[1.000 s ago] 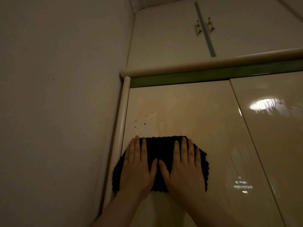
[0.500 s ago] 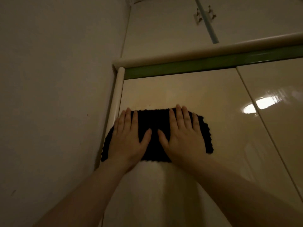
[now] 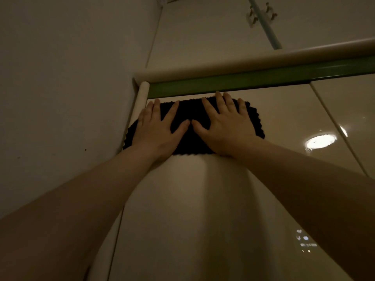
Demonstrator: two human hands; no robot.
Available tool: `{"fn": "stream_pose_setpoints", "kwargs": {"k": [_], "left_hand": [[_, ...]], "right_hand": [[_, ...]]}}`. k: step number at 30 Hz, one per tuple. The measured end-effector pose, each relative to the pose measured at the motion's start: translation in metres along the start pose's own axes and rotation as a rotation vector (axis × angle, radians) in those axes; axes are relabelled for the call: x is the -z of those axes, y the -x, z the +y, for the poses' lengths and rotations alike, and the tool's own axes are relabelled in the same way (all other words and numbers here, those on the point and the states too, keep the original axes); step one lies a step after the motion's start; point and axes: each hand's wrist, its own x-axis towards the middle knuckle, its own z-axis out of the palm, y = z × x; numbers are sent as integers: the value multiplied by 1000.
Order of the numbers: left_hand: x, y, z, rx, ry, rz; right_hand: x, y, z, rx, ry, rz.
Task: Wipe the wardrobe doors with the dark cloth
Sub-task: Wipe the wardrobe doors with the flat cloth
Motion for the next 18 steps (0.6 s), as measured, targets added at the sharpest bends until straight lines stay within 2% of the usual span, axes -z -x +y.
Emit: {"fn": "stream_pose_setpoints", "kwargs": {"k": [7,18], "left_hand": [[4,-29,3,-13,-39,-15],[-9,43,12,-35,-65,12]], "right_hand": [[4,-21,7,3,-11,-9],[-2,48,0,15,-47,32]]}}
